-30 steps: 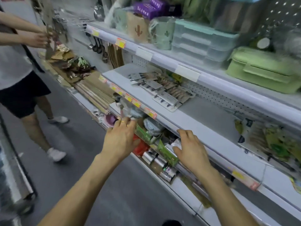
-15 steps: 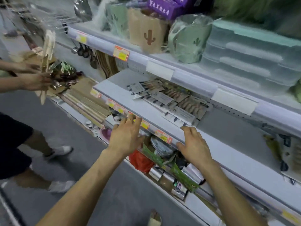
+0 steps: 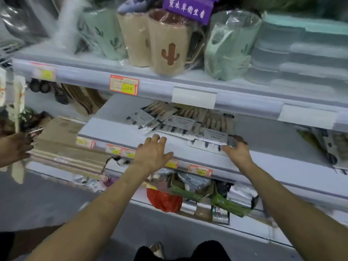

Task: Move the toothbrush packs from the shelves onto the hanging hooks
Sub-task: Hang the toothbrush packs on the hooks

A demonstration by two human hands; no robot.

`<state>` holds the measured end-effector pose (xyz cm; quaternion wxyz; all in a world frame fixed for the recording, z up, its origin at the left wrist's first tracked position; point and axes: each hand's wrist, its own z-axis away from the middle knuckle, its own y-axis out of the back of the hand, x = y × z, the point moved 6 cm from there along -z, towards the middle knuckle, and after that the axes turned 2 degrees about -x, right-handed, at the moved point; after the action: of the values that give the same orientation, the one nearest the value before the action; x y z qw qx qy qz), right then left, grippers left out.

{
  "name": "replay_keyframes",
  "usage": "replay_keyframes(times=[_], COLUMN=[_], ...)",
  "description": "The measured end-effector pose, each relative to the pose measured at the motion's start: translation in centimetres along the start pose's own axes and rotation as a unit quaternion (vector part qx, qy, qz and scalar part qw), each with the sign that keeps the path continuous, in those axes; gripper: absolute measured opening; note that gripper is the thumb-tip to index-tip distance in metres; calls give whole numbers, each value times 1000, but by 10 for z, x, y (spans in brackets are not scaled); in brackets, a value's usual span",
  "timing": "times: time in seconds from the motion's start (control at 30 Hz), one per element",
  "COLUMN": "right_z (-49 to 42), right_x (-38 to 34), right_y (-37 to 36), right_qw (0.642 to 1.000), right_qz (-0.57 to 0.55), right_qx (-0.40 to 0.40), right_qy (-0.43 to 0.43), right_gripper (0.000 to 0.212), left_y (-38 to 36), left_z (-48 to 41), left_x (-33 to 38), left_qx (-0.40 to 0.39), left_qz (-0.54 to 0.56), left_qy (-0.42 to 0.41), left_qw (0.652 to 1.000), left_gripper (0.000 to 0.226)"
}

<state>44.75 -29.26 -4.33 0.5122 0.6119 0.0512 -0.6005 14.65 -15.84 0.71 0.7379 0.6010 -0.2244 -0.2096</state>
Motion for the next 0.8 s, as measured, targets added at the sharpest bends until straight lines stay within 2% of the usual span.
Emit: replay_keyframes(times=[0.13,0.33,0.4,0.5,0.63,0.73,0.8], right_z=[-4,-7,-8,-13,-18,-17,-19], right_x=[4,-1,0,6,-3,-12,-12], right_y=[-7,-7,-5,-6,-16,-18,-15], right_qw=[998,975,958,914,881,905,917], right_qz=[-51,-213,-274,-387,-453,-408,-385], right_qx=[7,40,64,81,21,1,5], right_qy=[-37,-54,-62,-93,-130,-122,-109], right_gripper=[71,66,65,65,80,71,73], left_y=[-6,-18,-19,-17,-14,-14,-17], left_z=[-17,-27,-32,-43,-64,-81,-91], left_x=[-17,-26,-26,-22,-9,1,5], left_qx=[2,-5,0,10,17,28,28], left_qz=[-29,-27,-29,-40,-52,-86,-94], left_qy=[-26,-47,-53,-64,-66,-79,-90], left_qw=[999,999,998,997,996,993,991], left_gripper=[64,64,64,64,64,67,75])
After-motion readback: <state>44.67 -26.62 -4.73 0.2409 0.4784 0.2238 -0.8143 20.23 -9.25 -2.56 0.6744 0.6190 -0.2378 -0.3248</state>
